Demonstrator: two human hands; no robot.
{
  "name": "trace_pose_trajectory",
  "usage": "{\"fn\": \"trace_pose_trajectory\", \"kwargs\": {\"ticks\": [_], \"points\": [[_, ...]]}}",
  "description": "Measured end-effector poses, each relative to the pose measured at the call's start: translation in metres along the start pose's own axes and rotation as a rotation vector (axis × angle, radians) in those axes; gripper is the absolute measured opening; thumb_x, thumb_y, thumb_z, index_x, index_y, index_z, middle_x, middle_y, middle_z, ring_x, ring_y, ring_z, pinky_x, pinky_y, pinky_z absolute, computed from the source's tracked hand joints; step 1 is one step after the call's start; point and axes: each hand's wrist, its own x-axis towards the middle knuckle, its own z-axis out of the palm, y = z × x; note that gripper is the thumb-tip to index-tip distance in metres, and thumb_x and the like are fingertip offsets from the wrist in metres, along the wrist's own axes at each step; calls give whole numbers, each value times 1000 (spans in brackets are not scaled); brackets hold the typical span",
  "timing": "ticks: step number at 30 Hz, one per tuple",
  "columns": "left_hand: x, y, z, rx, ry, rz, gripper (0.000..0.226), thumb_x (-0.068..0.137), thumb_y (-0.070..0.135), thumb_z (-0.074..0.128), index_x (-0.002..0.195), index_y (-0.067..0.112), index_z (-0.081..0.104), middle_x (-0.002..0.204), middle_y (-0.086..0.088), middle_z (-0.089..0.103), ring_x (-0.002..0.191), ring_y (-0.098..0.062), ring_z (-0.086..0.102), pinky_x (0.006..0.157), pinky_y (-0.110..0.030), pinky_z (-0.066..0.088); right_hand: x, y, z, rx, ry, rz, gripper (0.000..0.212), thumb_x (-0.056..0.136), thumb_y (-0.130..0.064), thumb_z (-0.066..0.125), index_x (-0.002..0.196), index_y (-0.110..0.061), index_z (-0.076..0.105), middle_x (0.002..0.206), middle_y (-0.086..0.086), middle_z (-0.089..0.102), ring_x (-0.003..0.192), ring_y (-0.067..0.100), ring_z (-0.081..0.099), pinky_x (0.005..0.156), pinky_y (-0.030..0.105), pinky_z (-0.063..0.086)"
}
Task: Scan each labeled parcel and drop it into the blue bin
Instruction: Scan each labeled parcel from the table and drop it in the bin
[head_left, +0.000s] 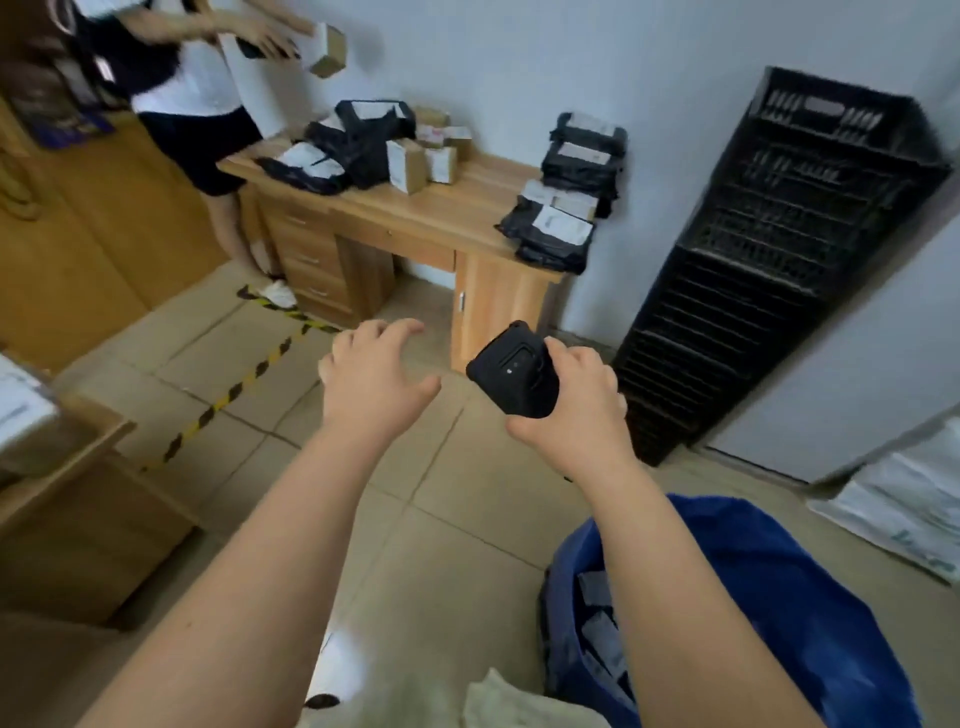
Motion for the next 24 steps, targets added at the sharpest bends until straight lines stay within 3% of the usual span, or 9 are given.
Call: {"fn": "trace_pose_trajectory", "kwargs": {"ticks": [4, 7, 10, 16, 24], "points": [[-15, -95, -43, 4, 79, -156, 55, 83, 48, 67, 135, 39, 50, 137, -1, 42, 130, -30, 37, 107, -48, 32, -1, -84, 53, 37, 27, -84, 79, 70, -40, 77, 140, -30, 43, 129, -4, 44, 122, 23, 39, 101, 40, 35], [-29, -171, -81, 21, 111, -271, 58, 85, 51, 65, 138, 40, 47, 139, -3, 41, 131, -31, 36, 108, -49, 32, -5, -156, 99, 47, -45, -160, 88, 71, -40, 78, 148, -27, 36, 136, -2, 42, 128, 24, 37, 109, 42, 33], [-48, -254, -127, 48, 155, -386, 59, 87, 52, 63, 141, 39, 44, 140, -5, 42, 133, -31, 36, 109, -52, 32, -16, -236, 150, 78, -105, -284, 83, 65, -43, 76, 139, -26, 44, 127, 1, 46, 120, 29, 43, 104, 47, 39], [-101, -419, -200, 88, 281, -627, 56, 87, 52, 62, 139, 37, 47, 141, -2, 46, 131, -31, 38, 106, -51, 33, -50, -383, 251, 62, -229, -499, 89, 71, -42, 80, 148, -26, 37, 135, 1, 43, 128, 27, 39, 106, 42, 33], [-168, -537, -240, 95, 294, -993, 63, 85, 52, 65, 142, 33, 46, 144, -6, 45, 133, -32, 38, 108, -52, 34, -84, -503, 352, 17, -454, -687, 77, 69, -41, 78, 136, -27, 44, 120, -1, 47, 116, 25, 45, 98, 46, 43]]}}
